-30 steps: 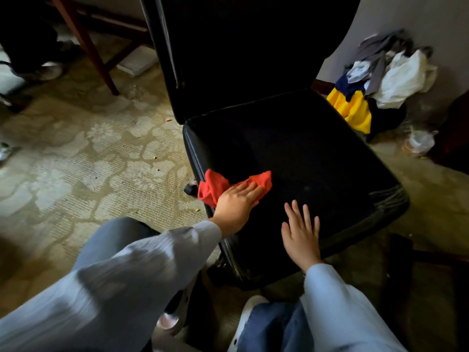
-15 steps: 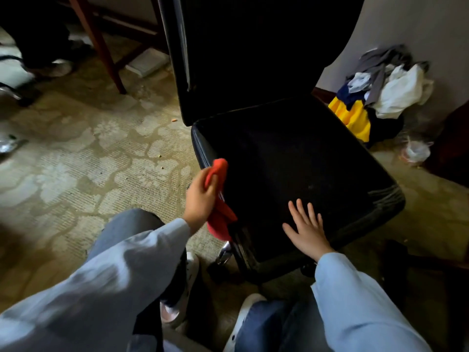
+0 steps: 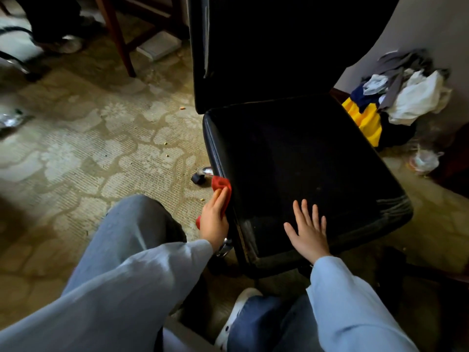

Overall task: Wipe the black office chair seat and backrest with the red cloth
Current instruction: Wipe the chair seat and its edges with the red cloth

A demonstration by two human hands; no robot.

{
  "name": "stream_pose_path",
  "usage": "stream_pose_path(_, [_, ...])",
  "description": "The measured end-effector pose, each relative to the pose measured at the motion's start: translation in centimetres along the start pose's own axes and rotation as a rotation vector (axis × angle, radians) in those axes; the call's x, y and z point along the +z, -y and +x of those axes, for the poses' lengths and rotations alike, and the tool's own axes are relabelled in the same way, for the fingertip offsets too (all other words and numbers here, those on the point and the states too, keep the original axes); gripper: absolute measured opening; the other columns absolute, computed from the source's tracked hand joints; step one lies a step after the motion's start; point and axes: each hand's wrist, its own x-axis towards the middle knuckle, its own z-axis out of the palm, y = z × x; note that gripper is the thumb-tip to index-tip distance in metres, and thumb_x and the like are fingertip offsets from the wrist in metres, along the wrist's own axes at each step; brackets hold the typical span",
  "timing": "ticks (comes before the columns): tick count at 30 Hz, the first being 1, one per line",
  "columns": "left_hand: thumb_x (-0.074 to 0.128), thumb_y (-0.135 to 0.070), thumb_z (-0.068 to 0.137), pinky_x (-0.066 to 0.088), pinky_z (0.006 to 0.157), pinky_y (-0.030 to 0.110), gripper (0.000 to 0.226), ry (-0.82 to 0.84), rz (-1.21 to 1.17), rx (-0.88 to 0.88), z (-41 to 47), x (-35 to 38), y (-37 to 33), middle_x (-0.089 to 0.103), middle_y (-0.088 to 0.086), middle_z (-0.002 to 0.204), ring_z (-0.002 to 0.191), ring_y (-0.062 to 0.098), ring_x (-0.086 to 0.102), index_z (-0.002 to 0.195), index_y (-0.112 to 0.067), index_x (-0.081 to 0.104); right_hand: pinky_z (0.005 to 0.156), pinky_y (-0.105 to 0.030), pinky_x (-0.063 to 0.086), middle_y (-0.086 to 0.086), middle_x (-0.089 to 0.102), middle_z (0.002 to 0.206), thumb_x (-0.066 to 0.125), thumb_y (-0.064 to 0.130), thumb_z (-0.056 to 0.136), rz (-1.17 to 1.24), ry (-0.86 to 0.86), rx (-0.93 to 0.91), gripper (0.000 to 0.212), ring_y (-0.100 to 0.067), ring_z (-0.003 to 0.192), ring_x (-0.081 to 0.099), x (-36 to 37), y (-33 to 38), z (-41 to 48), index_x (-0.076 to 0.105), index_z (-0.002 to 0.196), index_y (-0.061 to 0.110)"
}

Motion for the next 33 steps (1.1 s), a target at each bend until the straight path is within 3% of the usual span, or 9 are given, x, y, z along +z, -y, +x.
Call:
stream_pose_path(4, [0.047,0.014,0.082,0.020,0.108,0.019,0.066,0.019,-0.061,-0.012,-4.8,1.1,-1.0,0.029,0.007,0.149,0.135,0.018,0.029,0.142,-0.010,0.034,0.113,-0.043,-0.015,0.001,-0.016,0.157,0.028,0.043,0.099,0.005,-0.009,0.002,0.064,-0.022,0.142,-0.022,0.1,0.2,0.1,-0.009,0.149,0.027])
stream_pose_path(11, [0.044,0.006,0.089,0.014,0.102,0.007,0.068,0.100,-0.150,-0.176,-11.9,2.0,-2.2,0.009,-0.009,0.151,0.138,0.007,0.018,0.147,-0.016,0.016,0.113,-0.043,-0.015,0.000,-0.017,0.157,0.029,0.041,0.099,0.022,-0.011,0.002,0.063,-0.022,0.142,-0.022,-0.1,0.3,-0.1,-0.007,0.149,0.026])
stream_pose_path(14, [0.044,0.007,0.086,0.018,0.099,0.006,0.062,0.126,-0.194,-0.300,-12.9,1.8,-2.5,0.032,0.000,0.148,0.137,0.016,0.032,0.144,-0.012,0.031,0.113,-0.044,-0.015,0.000,-0.017,0.157,0.029,0.040,0.099,0.027,-0.003,0.002,0.063,-0.022,0.142,-0.021,-0.1,0.4,-0.1,-0.007,0.149,0.025])
stream_pose_path(16, [0.045,0.006,0.086,0.034,0.090,0.016,0.048,0.053,-0.279,-0.515,-11.3,1.1,-2.7,0.056,0.008,0.127,0.120,0.024,0.052,0.131,-0.010,0.049,0.113,-0.044,-0.014,0.000,-0.017,0.157,0.029,0.040,0.099,0.025,-0.005,0.006,0.063,-0.022,0.142,-0.021,-0.1,0.5,-0.1,-0.007,0.149,0.025])
stream_pose_path(19, [0.041,0.009,0.085,0.045,0.083,0.028,0.049,-0.078,-0.392,-0.690,-7.3,-0.7,-2.2,0.062,0.019,0.112,0.095,0.030,0.060,0.129,-0.011,0.049,0.113,-0.044,-0.015,0.000,-0.016,0.157,0.029,0.041,0.099,0.027,-0.009,0.012,0.063,-0.022,0.142,-0.021,0.0,0.7,-0.1,-0.008,0.149,0.026])
stream_pose_path(23, [0.038,0.009,0.082,0.050,0.088,0.045,0.056,-0.093,-0.486,-0.545,-1.0,-2.9,-1.0,0.062,0.018,0.107,0.095,0.036,0.061,0.128,-0.021,0.047,0.112,-0.043,-0.016,-0.001,-0.016,0.157,0.029,0.041,0.099,0.039,-0.015,0.019,0.063,-0.022,0.142,-0.021,0.2,1.4,-0.1,-0.008,0.149,0.025])
stream_pose_path(26, [0.037,0.011,0.081,0.044,0.099,0.047,0.061,0.054,-0.444,-0.484,2.6,-3.9,-0.8,0.057,0.018,0.125,0.114,0.037,0.055,0.137,-0.014,0.042,0.112,-0.043,-0.016,-0.002,-0.016,0.157,0.027,0.041,0.100,0.044,-0.020,0.032,0.063,-0.023,0.142,-0.021,0.4,2.1,-0.1,-0.008,0.149,0.025])
stream_pose_path(30, [0.036,0.014,0.082,0.039,0.099,0.036,0.067,0.178,-0.358,-0.411,3.8,-4.4,-0.9,0.051,0.012,0.136,0.123,0.033,0.048,0.142,-0.015,0.037,0.112,-0.044,-0.017,-0.002,-0.018,0.157,0.025,0.041,0.100,0.067,-0.007,0.060,0.060,-0.024,0.142,-0.023,0.7,3.6,0.0,-0.009,0.148,0.028])
stream_pose_path(33, [0.038,0.013,0.081,0.031,0.096,0.016,0.066,0.175,-0.288,-0.372,2.5,-4.3,-0.4,0.048,0.006,0.138,0.128,0.023,0.044,0.141,-0.014,0.039,0.112,-0.046,-0.017,-0.002,-0.018,0.156,0.024,0.040,0.100,0.073,-0.018,0.077,0.058,-0.026,0.142,-0.023,0.9,4.9,0.1,-0.009,0.148,0.030])
